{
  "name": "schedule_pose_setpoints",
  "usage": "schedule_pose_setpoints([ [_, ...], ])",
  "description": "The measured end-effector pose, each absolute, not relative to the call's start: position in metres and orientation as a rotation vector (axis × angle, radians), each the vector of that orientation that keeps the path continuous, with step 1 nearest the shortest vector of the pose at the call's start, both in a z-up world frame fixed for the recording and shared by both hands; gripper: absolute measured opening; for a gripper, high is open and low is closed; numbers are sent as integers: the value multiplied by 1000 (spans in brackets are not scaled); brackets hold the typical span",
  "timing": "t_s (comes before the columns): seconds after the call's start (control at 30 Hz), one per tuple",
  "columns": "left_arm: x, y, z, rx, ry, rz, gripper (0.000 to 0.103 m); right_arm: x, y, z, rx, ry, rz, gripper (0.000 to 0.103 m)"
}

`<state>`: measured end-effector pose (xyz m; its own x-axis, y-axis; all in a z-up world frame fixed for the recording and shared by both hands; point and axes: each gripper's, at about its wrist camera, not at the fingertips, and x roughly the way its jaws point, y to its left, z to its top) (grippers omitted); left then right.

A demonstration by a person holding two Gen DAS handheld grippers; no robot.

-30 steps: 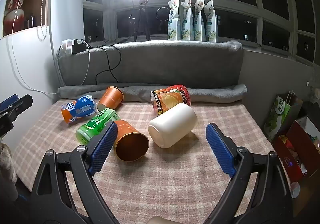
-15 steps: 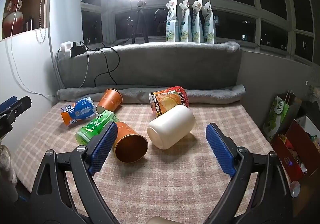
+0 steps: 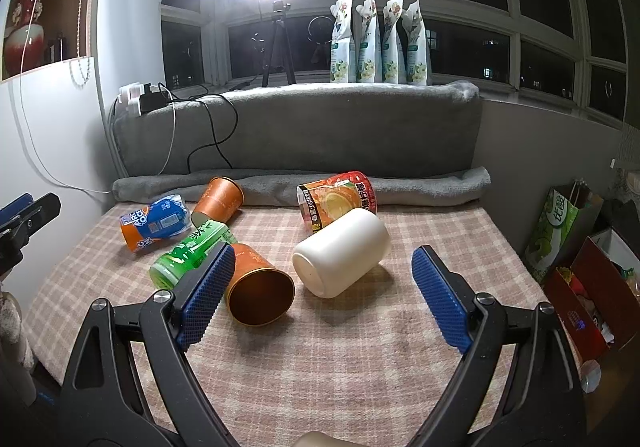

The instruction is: Flip cup upright

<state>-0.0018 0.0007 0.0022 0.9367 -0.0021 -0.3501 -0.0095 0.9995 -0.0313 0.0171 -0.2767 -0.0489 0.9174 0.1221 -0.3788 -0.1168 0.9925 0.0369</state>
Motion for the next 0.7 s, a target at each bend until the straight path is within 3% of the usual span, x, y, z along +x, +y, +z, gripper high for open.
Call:
schedule_pose_setpoints([
  [0.7,-1,-1,2,-34,358,2,92,18,-278,-48,17,392,122,92],
])
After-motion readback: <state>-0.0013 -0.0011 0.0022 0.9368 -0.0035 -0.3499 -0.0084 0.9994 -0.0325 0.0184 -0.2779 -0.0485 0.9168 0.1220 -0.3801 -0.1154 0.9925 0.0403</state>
